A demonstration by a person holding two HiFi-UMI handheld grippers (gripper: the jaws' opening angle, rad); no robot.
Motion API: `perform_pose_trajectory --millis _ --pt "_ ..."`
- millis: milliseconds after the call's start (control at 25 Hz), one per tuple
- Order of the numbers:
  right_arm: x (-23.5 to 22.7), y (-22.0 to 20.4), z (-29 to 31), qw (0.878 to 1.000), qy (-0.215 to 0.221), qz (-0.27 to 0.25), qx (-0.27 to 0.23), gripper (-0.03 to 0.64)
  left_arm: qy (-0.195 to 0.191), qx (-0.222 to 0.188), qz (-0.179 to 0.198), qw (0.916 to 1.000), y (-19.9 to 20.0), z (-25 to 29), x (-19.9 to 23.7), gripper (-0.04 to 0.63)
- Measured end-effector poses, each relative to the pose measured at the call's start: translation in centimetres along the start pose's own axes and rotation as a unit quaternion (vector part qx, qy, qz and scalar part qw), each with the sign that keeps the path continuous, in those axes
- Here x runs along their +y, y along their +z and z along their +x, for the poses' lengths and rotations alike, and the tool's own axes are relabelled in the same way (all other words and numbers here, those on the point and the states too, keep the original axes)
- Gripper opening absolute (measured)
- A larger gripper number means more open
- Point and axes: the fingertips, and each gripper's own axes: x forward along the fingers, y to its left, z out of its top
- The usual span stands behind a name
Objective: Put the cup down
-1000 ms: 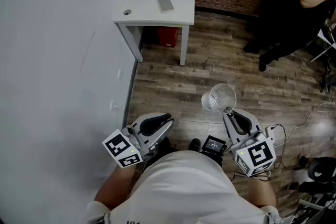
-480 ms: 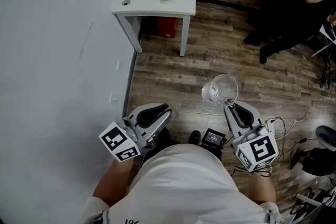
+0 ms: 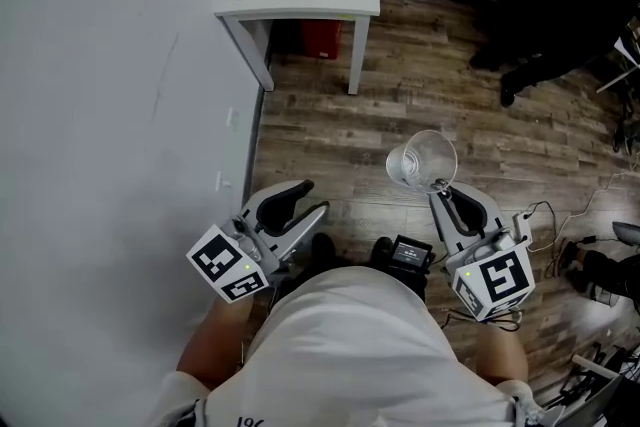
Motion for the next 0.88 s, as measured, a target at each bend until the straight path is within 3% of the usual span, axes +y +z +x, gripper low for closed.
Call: perform_pose_trajectory --millis 200,880 --pt "1.3 0.3 1.5 1.000 -0.007 0.007 0.002 0.046 0.005 0.005 0.012 0.9999 0.4 -1.7 1.9 0.186" --pt "2.0 1.0 3.3 1.000 -0.019 0.009 0.012 0.046 -0.015 0.018 0.002 0.9997 0.3 -2.4 4.1 0.186"
